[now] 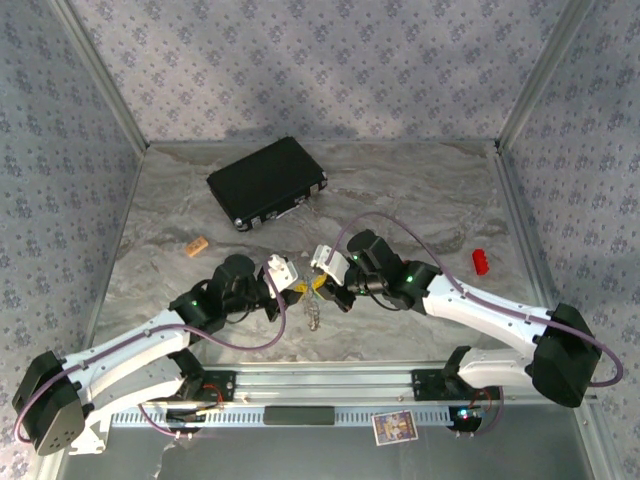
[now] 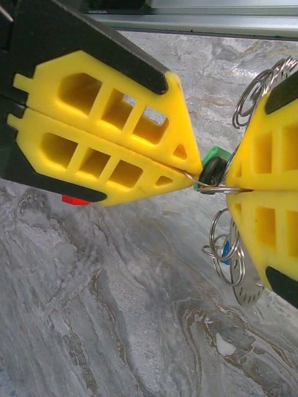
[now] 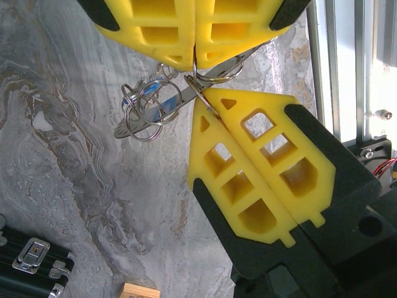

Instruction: Put the keys on the keyring

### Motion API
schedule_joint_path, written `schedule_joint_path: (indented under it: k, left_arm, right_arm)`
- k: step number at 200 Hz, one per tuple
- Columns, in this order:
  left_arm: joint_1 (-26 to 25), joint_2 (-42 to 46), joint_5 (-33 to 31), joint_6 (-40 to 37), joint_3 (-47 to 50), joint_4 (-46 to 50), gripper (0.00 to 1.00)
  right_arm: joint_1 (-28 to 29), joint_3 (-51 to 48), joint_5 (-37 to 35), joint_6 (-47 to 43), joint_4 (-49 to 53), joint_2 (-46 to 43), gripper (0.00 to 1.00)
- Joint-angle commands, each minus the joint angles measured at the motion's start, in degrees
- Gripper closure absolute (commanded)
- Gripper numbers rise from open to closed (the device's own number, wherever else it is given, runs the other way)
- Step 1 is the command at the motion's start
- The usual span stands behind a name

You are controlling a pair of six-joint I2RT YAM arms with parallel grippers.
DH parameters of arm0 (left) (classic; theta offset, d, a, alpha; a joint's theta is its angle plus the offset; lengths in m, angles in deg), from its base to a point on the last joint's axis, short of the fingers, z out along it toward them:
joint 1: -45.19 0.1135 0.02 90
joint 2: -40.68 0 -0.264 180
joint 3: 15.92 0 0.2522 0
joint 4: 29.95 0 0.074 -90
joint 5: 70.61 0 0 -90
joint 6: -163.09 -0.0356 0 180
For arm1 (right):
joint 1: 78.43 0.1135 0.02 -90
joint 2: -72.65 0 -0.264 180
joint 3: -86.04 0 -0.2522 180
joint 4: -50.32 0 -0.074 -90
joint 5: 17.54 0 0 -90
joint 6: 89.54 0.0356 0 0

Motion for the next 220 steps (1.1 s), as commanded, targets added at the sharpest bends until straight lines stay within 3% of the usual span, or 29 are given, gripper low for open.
schedule_joint_path:
  k: [1,48,82,170,220]
  left_arm:
    - [-0.59,0.27,0.77,-1.46,-0.95,-2.93,1.00]
    - [-0.63,1.11,0.46,-2.32,-0.69,-3.15,1.00]
    - [-0.69,3.03,-1.07,-4.41,0.52,-3.86,1.00]
    - [-3.15,5.03,-4.38,-14.10,1.76,-4.29,1.00]
    - [-3.57,6.41,-4.44,-14.59,3.26,-6.71,1.00]
  right_arm:
    - [-0.03,1.95,0.99,1.60,-1.69,0.73,1.00]
    - [-2.65,2.13,-0.54,8.46,-1.13,2.09,1.00]
    - [-5.33,1.23,4.56,13.77,-0.63,3.08,1.00]
    - [-8.25,4.39,20.05,16.61,-0.03,8.94,1.00]
    - [-9.20,6.23,22.72,16.20,2.17,12.28,0.98]
